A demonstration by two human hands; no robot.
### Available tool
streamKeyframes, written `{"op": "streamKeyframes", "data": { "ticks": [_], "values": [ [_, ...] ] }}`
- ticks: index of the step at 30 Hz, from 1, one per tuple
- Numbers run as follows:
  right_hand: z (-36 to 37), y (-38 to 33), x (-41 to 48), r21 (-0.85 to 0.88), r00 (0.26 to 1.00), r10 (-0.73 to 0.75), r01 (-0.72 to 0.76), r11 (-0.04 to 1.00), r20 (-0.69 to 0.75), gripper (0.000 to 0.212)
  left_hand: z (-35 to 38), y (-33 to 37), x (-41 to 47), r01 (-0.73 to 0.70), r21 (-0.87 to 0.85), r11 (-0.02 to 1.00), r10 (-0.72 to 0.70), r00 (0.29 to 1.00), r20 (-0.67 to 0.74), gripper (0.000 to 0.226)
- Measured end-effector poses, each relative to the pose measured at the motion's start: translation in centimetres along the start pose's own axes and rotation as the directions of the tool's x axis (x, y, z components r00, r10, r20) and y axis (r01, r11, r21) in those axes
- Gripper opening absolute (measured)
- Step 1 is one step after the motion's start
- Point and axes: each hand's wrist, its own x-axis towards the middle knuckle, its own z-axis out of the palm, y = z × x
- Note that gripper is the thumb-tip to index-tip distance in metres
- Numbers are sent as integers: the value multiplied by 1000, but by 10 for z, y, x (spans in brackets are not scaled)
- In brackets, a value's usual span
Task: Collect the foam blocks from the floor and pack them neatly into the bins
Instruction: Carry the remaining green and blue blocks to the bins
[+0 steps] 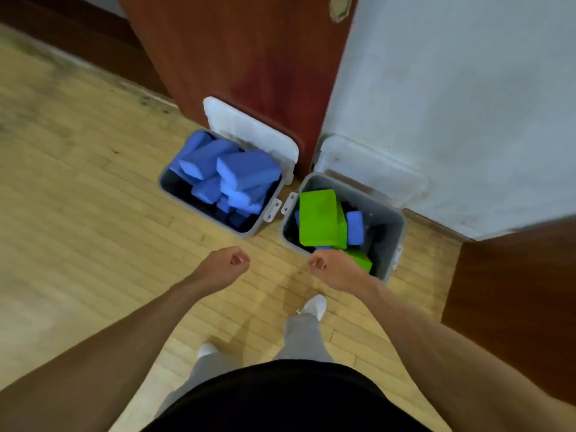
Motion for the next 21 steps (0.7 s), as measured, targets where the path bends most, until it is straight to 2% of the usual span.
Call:
{"op": "streamKeyframes", "data": {
  "ticks": [5, 8, 12, 14, 19, 21],
  "values": [
    [71, -114, 24, -114, 987, -71, 88, 990, 142, 24, -37, -135, -66, 88, -214, 973, -111, 989, -97, 8],
    [136, -193, 34, -214, 965, -67, 123, 969, 252, 26, -57, -234, -125, 176, -435, 883, -259, 956, -140, 8],
    [220, -309, 42, -307, 888, -66, 226, 925, 454, 22, -69, -363, -223, 256, -730, 633, -547, 816, -187, 20],
    [257, -366, 51, -312, 866, -94, 276, 909, 492, 16, -68, -415, -266, 254, -823, 508, -657, 732, -180, 23],
    [335, -491, 62, -294, 819, -177, 385, 875, 546, 7, -51, -491, -342, 119, -971, 208, -833, 542, -112, 23],
    [362, -531, 64, -289, 792, -201, 428, 856, 577, 5, -44, -511, -360, 57, -995, 78, -865, 500, -39, 22]
  ]
}}
